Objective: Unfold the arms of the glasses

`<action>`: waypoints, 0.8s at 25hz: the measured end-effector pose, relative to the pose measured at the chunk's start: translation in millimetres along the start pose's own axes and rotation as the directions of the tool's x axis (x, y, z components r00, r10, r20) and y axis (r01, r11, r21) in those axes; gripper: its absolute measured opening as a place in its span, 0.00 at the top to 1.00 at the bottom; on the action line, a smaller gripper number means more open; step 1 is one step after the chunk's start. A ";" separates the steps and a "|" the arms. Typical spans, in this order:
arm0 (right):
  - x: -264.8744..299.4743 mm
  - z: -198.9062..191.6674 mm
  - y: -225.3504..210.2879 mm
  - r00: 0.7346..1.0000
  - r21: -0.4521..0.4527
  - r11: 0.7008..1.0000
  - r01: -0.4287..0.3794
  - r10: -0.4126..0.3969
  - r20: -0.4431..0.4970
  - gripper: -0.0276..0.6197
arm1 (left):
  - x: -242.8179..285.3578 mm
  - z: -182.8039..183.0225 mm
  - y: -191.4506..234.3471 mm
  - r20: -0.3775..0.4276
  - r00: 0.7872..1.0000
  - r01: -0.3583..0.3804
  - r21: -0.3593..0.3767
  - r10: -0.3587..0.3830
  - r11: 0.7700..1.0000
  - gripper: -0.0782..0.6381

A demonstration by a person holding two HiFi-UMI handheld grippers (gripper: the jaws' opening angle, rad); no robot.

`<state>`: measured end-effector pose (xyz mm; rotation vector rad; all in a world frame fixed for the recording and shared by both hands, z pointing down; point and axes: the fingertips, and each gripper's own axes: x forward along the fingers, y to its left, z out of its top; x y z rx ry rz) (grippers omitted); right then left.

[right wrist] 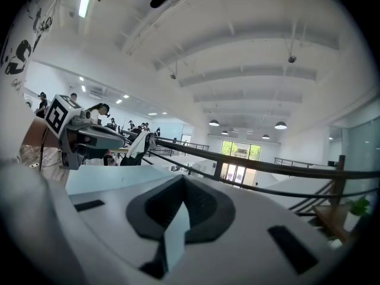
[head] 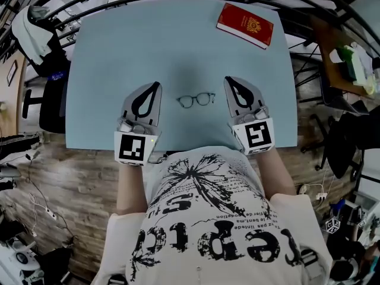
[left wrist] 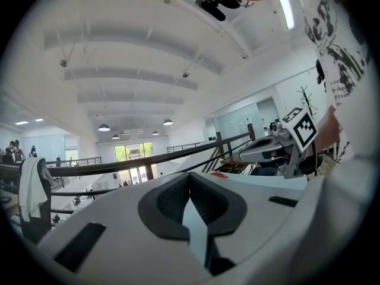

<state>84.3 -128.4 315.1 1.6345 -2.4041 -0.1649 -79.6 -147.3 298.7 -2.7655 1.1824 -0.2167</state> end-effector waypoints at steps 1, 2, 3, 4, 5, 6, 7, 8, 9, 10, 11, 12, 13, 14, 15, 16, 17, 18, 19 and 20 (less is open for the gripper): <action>0.6 -1.3 -1.9 1.000 0.004 1.000 0.008 -0.008 0.000 0.94 | 1.2 0.0 0.8 0.001 1.000 -0.002 -0.001 0.002 1.000 0.87; 1.3 -2.5 -3.5 1.000 0.007 1.000 0.013 -0.013 -0.001 0.94 | 2.5 0.0 1.7 0.003 1.000 -0.004 -0.003 0.004 1.000 0.87; 2.1 -3.5 -4.8 1.000 0.009 1.000 0.017 -0.017 -0.002 0.94 | 3.7 0.1 2.7 0.004 1.000 -0.005 -0.008 0.005 1.000 0.87; 2.9 -4.5 -5.7 1.000 0.014 1.000 0.020 -0.020 -0.003 0.94 | 4.8 0.1 3.8 0.005 1.000 -0.004 -0.013 0.005 1.000 0.87; 3.9 -5.3 -6.6 1.000 0.019 1.000 0.023 -0.023 -0.003 0.94 | 5.8 0.1 4.8 0.005 1.000 -0.003 -0.017 0.003 1.000 0.87; 4.6 -6.0 -7.4 1.000 0.018 1.000 0.026 -0.025 -0.003 0.95 | 7.0 -0.1 5.6 0.005 1.000 -0.001 -0.019 0.002 1.000 0.87; 5.1 -6.3 -8.0 1.000 0.015 1.000 0.027 -0.026 -0.003 0.94 | 8.2 -0.2 6.1 0.004 1.000 0.001 -0.018 -0.001 1.000 0.87; 5.5 -6.7 -8.7 1.000 0.013 1.000 0.027 -0.027 -0.004 0.95 | 9.5 -0.3 6.5 0.004 1.000 0.004 -0.016 -0.004 1.000 0.87; 5.7 -6.9 -9.4 1.000 0.013 1.000 0.028 -0.028 -0.007 0.95 | 10.6 -0.2 6.8 0.004 1.000 0.006 -0.014 -0.006 1.000 0.87; 6.1 -6.3 -9.9 1.000 0.013 1.000 0.028 -0.028 -0.008 0.95 | 11.5 0.3 7.1 0.005 1.000 0.008 -0.014 -0.008 1.000 0.87; 6.8 -4.9 -10.3 1.000 0.010 1.000 0.027 -0.027 -0.008 0.95 | 12.2 0.8 7.4 0.006 1.000 0.010 -0.016 -0.010 1.000 0.87; 7.6 -3.7 -10.7 1.000 0.005 1.000 0.026 -0.026 -0.005 0.94 | 12.9 1.2 7.8 0.008 1.000 0.011 -0.018 -0.011 1.000 0.87; 8.1 -3.1 -11.5 1.000 0.002 1.000 0.027 -0.027 -0.003 0.95 | 13.6 1.4 8.2 0.008 1.000 0.011 -0.019 -0.011 1.000 0.87; 8.1 -3.1 -12.6 1.000 0.003 1.000 0.030 -0.030 0.000 0.95 | 14.5 1.7 8.7 0.010 1.000 0.011 -0.020 -0.010 1.000 0.87; 7.9 -3.3 -14.1 0.999 0.008 0.999 0.034 -0.034 0.002 0.94 | 15.4 2.6 9.4 0.012 1.000 0.008 -0.021 -0.008 1.000 0.87; 7.8 -2.9 -15.8 0.999 0.013 0.999 0.040 -0.040 0.006 0.95 | 16.3 3.4 10.9 0.015 1.000 0.003 -0.019 -0.003 1.000 0.87; 8.0 -2.0 -17.4 0.999 0.017 0.999 0.044 -0.044 0.010 0.95 | 17.0 3.7 13.1 0.018 1.000 -0.004 -0.015 0.005 1.000 0.87; 8.4 -0.9 -18.7 0.999 0.020 0.999 0.047 -0.047 0.015 0.95 | 17.8 3.6 15.3 0.020 1.000 -0.012 -0.011 0.013 1.000 0.87; 8.7 -0.1 -19.9 0.999 0.021 0.999 0.049 -0.049 0.018 0.95 | 18.5 3.6 17.3 0.021 1.000 -0.020 -0.010 0.020 1.000 0.87; 9.0 0.6 -21.0 0.998 0.022 0.998 0.050 -0.051 0.021 0.95 | 19.2 3.7 19.2 0.022 0.999 -0.028 -0.009 0.028 1.000 0.87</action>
